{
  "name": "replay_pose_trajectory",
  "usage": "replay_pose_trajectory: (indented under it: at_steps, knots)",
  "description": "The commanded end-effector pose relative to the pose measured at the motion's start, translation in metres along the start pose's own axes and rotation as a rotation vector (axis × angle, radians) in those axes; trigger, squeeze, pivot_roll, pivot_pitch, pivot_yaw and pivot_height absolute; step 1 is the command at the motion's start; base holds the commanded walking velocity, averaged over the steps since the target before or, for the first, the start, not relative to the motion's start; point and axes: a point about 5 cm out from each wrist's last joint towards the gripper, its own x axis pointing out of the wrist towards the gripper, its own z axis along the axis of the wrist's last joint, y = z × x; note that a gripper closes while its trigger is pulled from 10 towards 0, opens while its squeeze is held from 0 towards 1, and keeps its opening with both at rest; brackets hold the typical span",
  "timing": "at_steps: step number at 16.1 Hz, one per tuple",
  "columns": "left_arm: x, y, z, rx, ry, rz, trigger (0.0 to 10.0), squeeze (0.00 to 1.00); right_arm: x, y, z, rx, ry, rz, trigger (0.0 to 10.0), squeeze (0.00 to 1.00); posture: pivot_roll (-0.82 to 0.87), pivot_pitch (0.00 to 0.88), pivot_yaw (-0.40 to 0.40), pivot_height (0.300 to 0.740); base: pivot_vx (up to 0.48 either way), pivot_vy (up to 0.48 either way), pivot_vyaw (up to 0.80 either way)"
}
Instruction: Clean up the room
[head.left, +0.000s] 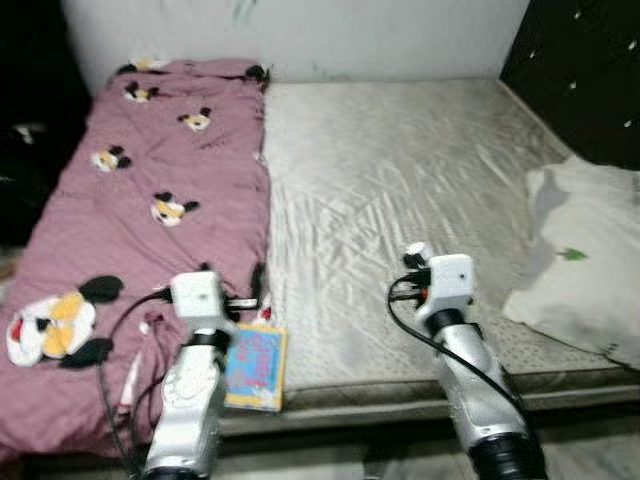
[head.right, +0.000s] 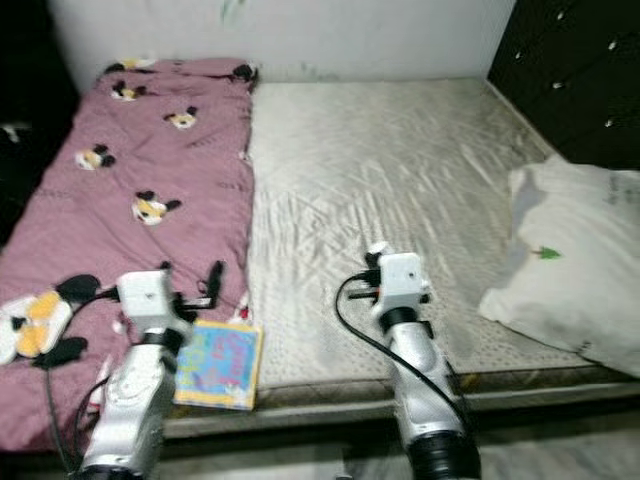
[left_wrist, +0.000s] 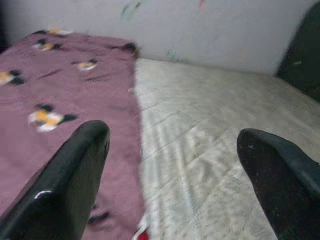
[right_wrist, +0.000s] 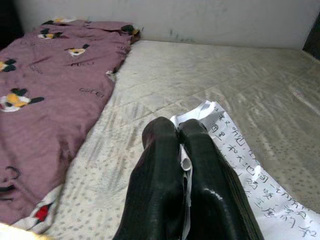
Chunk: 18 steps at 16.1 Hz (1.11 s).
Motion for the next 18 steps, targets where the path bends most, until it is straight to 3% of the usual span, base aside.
replay_pose_trajectory:
  at_steps: [1, 3, 18]
  knots:
    - [-0.0026, 0.0046, -0.0023, 0.006, 0.015, 0.018, 10.0, 0.00, 0.0013, 0.0057, 0.0006, -0.002, 0.000, 0.021, 10.0, 0.00, 0.02, 0.079, 0.006, 0.740, 0.000, 0.000, 0.00]
    - [-0.0019, 0.0039, -0.0025, 0.007, 0.018, 0.018, 10.0, 0.00, 0.0025, 0.0057, 0.0012, 0.000, -0.002, 0.022, 10.0, 0.00, 0.02, 0.074, 0.005, 0.740, 0.000, 0.148, 0.00]
    - [-0.0007, 0.0034, -0.0017, 0.009, 0.019, 0.033, 10.0, 0.00, 0.0023, 0.0081, -0.0043, -0.008, 0.029, 0.041, 10.0, 0.00, 0.02, 0.070, 0.001, 0.740, 0.000, 0.478, 0.00]
